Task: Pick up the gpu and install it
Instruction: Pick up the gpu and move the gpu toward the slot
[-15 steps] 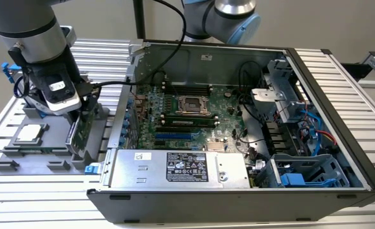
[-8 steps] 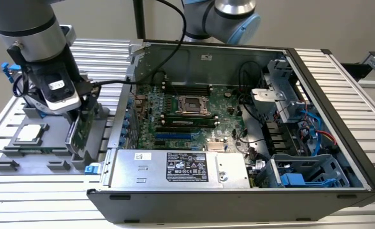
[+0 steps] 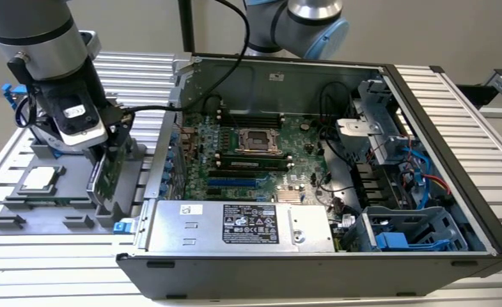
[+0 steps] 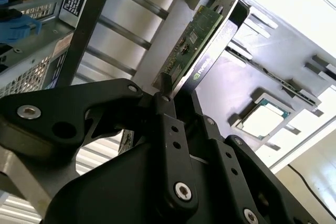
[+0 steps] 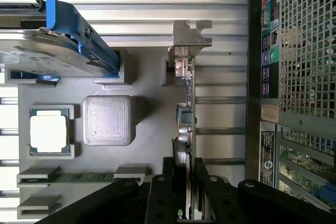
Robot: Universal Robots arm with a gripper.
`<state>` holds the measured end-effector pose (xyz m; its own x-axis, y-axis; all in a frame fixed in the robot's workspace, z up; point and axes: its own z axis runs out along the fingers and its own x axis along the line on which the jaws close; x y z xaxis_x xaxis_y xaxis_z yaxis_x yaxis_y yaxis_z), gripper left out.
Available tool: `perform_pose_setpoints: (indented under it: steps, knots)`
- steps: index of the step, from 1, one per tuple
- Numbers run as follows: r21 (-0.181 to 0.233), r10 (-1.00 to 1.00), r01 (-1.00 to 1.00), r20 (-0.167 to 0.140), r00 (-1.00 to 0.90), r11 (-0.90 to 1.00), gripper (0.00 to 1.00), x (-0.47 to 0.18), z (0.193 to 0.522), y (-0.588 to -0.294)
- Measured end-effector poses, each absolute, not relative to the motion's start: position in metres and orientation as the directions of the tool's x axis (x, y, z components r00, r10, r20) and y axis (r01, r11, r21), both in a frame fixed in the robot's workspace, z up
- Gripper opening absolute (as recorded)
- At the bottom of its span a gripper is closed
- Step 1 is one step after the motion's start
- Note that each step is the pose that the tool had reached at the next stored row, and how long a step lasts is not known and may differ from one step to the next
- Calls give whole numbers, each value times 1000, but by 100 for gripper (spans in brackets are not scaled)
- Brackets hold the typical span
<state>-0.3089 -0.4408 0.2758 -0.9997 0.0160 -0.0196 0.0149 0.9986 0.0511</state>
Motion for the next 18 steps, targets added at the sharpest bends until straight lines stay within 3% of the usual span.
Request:
perform_pose_setpoints:
  steps: [18]
  knots:
    - [51,17,15,-20,-1000,999,0,-309,289,-441]
